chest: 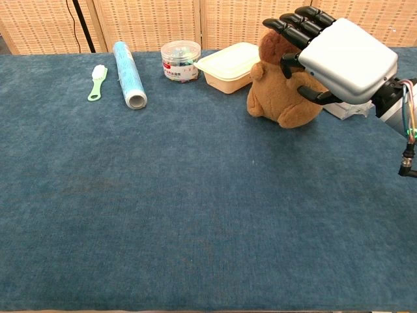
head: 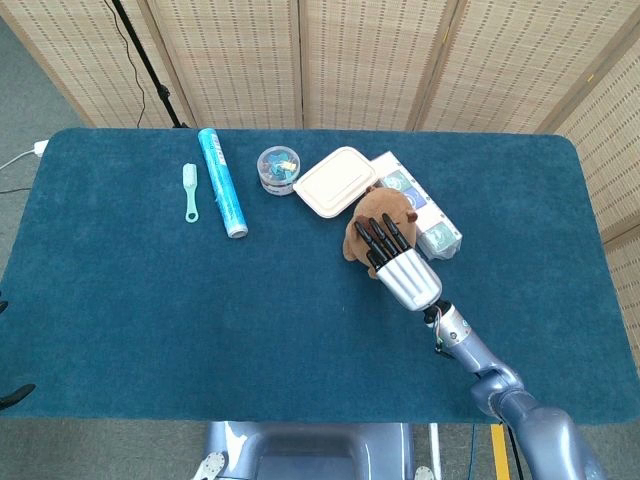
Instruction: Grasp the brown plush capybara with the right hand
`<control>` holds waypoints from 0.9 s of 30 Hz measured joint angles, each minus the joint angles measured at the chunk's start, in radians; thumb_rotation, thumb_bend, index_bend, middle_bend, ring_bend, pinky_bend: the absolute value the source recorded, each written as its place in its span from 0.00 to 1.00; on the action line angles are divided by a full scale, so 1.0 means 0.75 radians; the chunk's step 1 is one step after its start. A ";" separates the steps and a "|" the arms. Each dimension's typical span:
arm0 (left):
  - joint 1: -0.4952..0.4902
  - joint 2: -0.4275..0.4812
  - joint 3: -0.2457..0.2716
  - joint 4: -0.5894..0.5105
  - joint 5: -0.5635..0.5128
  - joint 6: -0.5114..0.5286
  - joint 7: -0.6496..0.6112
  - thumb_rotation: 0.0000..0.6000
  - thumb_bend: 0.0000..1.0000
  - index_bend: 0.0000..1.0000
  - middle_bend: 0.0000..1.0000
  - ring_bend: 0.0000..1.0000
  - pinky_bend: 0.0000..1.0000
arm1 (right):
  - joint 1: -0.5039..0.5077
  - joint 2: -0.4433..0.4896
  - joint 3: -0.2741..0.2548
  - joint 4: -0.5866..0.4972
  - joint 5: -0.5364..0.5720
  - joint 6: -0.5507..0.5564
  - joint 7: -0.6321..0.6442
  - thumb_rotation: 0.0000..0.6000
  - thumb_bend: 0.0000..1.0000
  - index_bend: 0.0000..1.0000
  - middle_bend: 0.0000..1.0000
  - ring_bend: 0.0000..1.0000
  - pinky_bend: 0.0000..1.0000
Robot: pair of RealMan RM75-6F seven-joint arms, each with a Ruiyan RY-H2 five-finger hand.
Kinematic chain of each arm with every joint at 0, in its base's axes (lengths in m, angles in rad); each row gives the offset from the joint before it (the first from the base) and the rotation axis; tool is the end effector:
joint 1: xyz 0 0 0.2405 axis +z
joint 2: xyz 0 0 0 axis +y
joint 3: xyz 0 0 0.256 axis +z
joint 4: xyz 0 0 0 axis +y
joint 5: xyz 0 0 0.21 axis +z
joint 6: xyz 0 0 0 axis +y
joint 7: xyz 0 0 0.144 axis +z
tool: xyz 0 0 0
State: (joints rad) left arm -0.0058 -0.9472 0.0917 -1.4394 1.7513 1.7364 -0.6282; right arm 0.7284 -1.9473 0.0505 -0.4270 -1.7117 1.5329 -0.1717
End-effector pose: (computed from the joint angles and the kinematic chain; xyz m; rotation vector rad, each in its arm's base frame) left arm -0.3232 0.1238 0.2271 -1.4503 -1.0777 -1.2452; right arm -0.1821 -0.3604 -0.0159 1.7582 0.1358 1.0602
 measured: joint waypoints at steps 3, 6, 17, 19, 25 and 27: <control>0.001 -0.001 0.000 0.001 -0.001 0.002 -0.002 1.00 0.00 0.00 0.00 0.00 0.00 | 0.005 -0.002 -0.001 0.000 0.004 0.001 0.003 1.00 0.47 0.48 0.00 0.00 0.07; 0.000 0.000 0.000 0.001 0.000 0.001 -0.001 1.00 0.00 0.00 0.00 0.00 0.00 | 0.007 -0.004 -0.002 -0.002 0.009 0.002 0.007 1.00 0.47 0.49 0.00 0.00 0.07; -0.001 0.001 -0.002 0.001 -0.003 -0.001 -0.003 1.00 0.00 0.00 0.00 0.00 0.00 | 0.008 -0.015 -0.010 0.007 0.021 -0.004 0.029 1.00 0.47 0.55 0.00 0.00 0.08; 0.000 0.001 -0.002 0.001 -0.003 0.000 -0.004 1.00 0.00 0.00 0.00 0.00 0.00 | 0.010 -0.018 -0.009 0.011 0.026 -0.003 0.035 1.00 0.47 0.56 0.00 0.00 0.08; 0.001 0.001 -0.003 0.005 -0.006 0.004 -0.013 1.00 0.00 0.00 0.00 0.00 0.00 | 0.015 -0.022 -0.006 0.015 0.037 -0.005 0.044 1.00 0.47 0.59 0.00 0.00 0.08; 0.001 0.001 -0.003 0.006 -0.005 0.004 -0.014 1.00 0.00 0.00 0.00 0.00 0.00 | 0.016 -0.023 -0.006 0.015 0.039 -0.007 0.044 1.00 0.47 0.59 0.00 0.00 0.08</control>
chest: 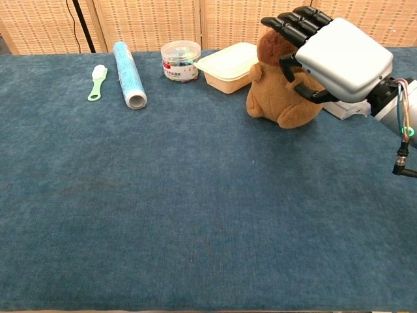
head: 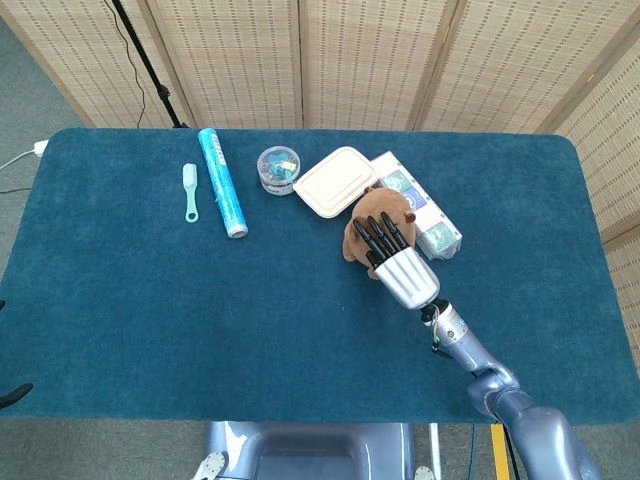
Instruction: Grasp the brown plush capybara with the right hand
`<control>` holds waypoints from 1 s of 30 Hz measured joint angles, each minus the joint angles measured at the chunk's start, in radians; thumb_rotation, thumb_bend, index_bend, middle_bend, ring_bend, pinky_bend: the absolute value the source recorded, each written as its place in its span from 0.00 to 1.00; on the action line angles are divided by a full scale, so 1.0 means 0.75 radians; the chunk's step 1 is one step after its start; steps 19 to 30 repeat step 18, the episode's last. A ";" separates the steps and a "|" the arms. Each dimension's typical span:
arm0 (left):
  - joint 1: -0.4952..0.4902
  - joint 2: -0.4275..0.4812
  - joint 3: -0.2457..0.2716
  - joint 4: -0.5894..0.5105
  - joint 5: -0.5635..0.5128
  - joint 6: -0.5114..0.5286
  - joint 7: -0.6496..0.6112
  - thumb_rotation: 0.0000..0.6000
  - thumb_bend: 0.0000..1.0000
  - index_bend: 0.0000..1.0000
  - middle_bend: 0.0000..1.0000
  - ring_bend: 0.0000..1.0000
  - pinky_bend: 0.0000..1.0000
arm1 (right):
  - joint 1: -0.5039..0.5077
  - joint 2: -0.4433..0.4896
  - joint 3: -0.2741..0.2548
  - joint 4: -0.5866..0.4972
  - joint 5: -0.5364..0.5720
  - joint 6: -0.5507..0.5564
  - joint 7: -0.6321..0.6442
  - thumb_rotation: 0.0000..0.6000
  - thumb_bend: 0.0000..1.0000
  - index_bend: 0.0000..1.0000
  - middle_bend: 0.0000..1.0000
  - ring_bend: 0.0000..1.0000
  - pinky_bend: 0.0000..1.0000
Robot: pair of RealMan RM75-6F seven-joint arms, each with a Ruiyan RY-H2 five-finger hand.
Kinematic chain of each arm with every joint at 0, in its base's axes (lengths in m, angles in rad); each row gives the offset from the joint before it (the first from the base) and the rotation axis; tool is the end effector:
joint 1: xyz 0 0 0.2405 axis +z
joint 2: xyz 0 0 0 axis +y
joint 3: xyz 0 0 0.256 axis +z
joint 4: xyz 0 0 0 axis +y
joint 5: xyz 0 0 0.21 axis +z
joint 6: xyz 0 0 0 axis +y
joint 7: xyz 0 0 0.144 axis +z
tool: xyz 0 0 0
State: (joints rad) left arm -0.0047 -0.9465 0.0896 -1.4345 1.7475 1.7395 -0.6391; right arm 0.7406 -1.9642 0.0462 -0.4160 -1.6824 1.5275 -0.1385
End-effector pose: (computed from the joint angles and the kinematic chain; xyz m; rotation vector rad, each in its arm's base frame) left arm -0.3240 0.1239 0.2288 -1.4439 -1.0786 -1.2506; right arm -0.1784 -0.3630 -0.0190 1.7529 0.0915 1.0857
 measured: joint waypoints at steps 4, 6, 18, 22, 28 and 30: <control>0.001 0.000 0.000 0.003 -0.001 0.003 -0.005 1.00 0.00 0.00 0.00 0.00 0.00 | 0.001 -0.002 -0.002 -0.001 0.004 -0.004 0.002 1.00 0.50 0.60 0.00 0.00 0.08; 0.002 0.000 -0.001 0.005 -0.002 0.004 -0.008 1.00 0.00 0.00 0.00 0.00 0.00 | 0.002 -0.002 -0.004 -0.002 0.003 -0.003 0.005 1.00 0.51 0.61 0.00 0.00 0.08; 0.003 -0.001 -0.002 0.013 -0.002 0.007 -0.018 1.00 0.00 0.00 0.00 0.00 0.00 | 0.001 -0.007 -0.002 0.003 0.017 -0.008 0.014 1.00 0.51 0.65 0.00 0.00 0.08; 0.003 -0.001 -0.002 0.013 -0.002 0.007 -0.018 1.00 0.00 0.00 0.00 0.00 0.00 | 0.001 -0.007 -0.002 0.003 0.017 -0.008 0.014 1.00 0.51 0.65 0.00 0.00 0.08; 0.003 -0.001 -0.002 0.013 -0.002 0.007 -0.018 1.00 0.00 0.00 0.00 0.00 0.00 | 0.001 -0.007 -0.002 0.003 0.017 -0.008 0.014 1.00 0.51 0.65 0.00 0.00 0.08; 0.003 -0.001 -0.002 0.013 -0.002 0.007 -0.018 1.00 0.00 0.00 0.00 0.00 0.00 | 0.001 -0.007 -0.002 0.003 0.017 -0.008 0.014 1.00 0.51 0.65 0.00 0.00 0.08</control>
